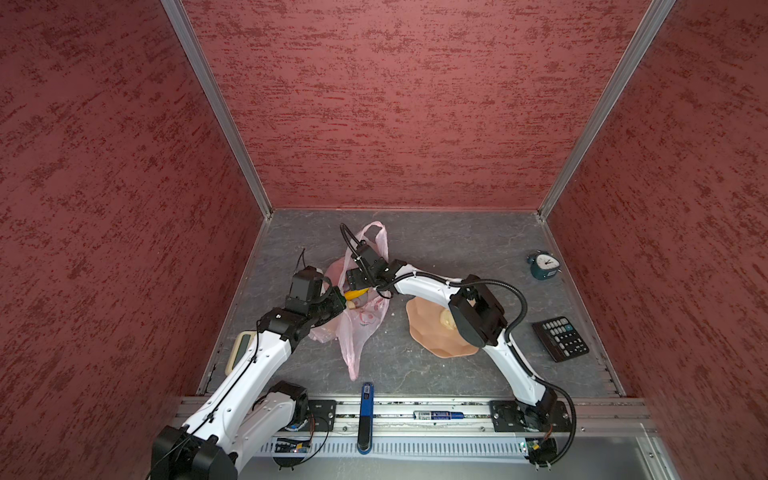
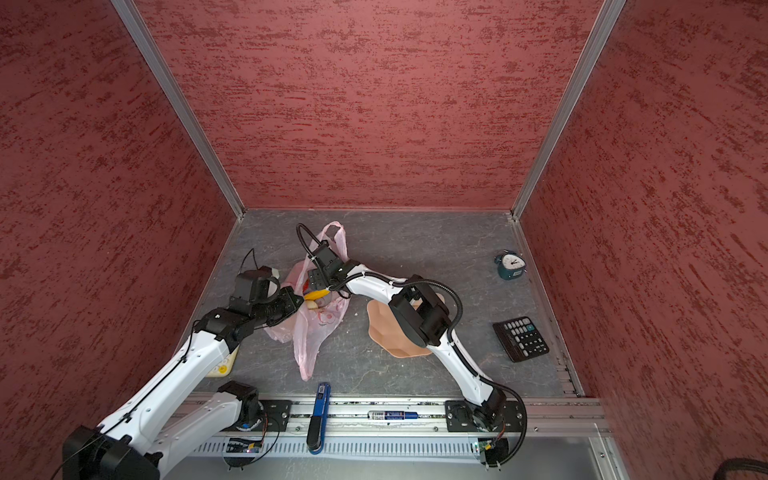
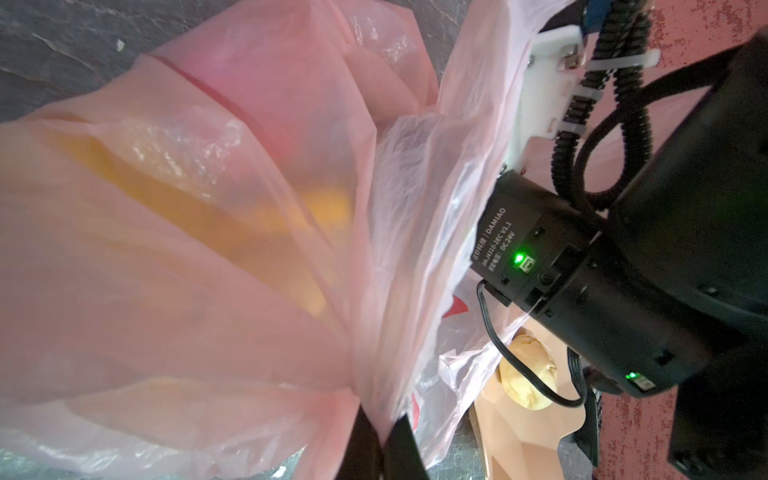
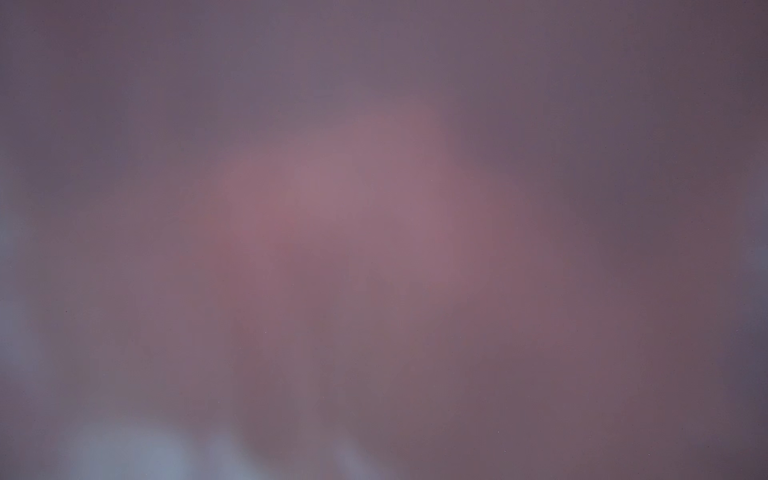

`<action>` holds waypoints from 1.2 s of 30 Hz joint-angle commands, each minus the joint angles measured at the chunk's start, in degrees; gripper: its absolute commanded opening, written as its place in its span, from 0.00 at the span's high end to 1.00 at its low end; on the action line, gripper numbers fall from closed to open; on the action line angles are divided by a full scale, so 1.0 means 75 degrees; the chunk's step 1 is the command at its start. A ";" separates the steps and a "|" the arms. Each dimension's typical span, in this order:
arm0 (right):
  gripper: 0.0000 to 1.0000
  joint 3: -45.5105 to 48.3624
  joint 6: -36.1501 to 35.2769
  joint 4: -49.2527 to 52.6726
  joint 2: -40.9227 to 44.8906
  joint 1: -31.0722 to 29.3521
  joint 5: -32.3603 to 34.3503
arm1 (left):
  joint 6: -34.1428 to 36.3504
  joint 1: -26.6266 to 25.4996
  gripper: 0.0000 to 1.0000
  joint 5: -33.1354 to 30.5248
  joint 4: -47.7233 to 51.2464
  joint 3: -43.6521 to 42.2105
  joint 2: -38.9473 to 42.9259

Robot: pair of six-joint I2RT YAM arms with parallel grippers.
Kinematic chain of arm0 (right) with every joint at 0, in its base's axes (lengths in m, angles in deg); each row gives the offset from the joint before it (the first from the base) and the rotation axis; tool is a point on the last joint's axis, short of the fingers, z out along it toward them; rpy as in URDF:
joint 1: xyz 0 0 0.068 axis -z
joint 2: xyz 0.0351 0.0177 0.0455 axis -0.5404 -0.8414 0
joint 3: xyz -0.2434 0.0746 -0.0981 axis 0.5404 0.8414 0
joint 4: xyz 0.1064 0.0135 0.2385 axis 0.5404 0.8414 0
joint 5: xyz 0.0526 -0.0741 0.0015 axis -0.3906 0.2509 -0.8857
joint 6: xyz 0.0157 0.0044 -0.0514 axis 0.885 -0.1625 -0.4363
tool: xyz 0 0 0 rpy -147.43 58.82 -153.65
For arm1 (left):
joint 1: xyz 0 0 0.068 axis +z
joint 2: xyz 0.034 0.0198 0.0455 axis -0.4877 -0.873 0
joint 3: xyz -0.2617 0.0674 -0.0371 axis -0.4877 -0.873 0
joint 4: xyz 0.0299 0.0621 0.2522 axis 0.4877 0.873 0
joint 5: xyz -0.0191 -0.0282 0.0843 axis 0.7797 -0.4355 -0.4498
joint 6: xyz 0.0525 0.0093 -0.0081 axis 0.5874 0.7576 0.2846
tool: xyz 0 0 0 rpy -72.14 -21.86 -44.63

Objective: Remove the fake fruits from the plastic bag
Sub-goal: 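Reach deeper into the bag with the right gripper and grasp the green fruit, then carry the green fruit with the right gripper into the peach bowl and release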

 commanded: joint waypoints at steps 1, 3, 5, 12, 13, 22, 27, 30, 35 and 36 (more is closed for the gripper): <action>0.24 -0.0282 0.0125 0.0046 -0.0134 0.0103 0.0281 | 0.0060 0.0041 1.00 0.0074 0.0061 -0.0095 0.0144; 0.31 -0.0225 0.0113 0.0001 -0.0050 0.0104 0.0269 | 0.0044 0.0049 1.00 0.0057 0.0060 -0.0095 0.0148; 0.39 -0.0091 0.0063 -0.0110 0.0106 0.0101 0.0187 | 0.0031 0.0041 1.00 0.0025 0.0056 -0.0083 0.0129; 0.55 0.0640 -0.0085 -0.0412 0.0841 0.0105 -0.0210 | -0.0007 0.0130 1.00 -0.0178 0.0071 0.0045 -0.0064; 0.55 0.0744 -0.0109 -0.0427 0.0985 0.0104 -0.0319 | 0.0009 0.0154 1.00 -0.0192 0.0066 0.0089 -0.0102; 0.59 0.2154 -0.0108 -0.0925 0.2360 0.0104 -0.1148 | 0.0175 0.0344 1.00 -0.0366 -0.0067 0.0758 -0.0798; 0.60 0.2499 -0.0194 -0.0884 0.2862 0.0104 -0.1785 | 0.0234 0.0368 1.00 -0.0348 -0.0325 0.1108 -0.1240; 0.60 0.2611 -0.0276 -0.0750 0.3119 0.0104 -0.2032 | 0.0264 0.0408 1.00 -0.0355 -0.0416 0.1370 -0.1489; 0.61 0.2827 -0.0349 -0.0522 0.3826 0.0104 -0.2144 | 0.0371 0.0427 1.00 -0.0314 -0.0411 0.1870 -0.1846; 0.62 0.2936 -0.0370 -0.0470 0.4078 0.0104 -0.2101 | 0.0413 0.0427 1.00 -0.0309 -0.0394 0.1958 -0.1903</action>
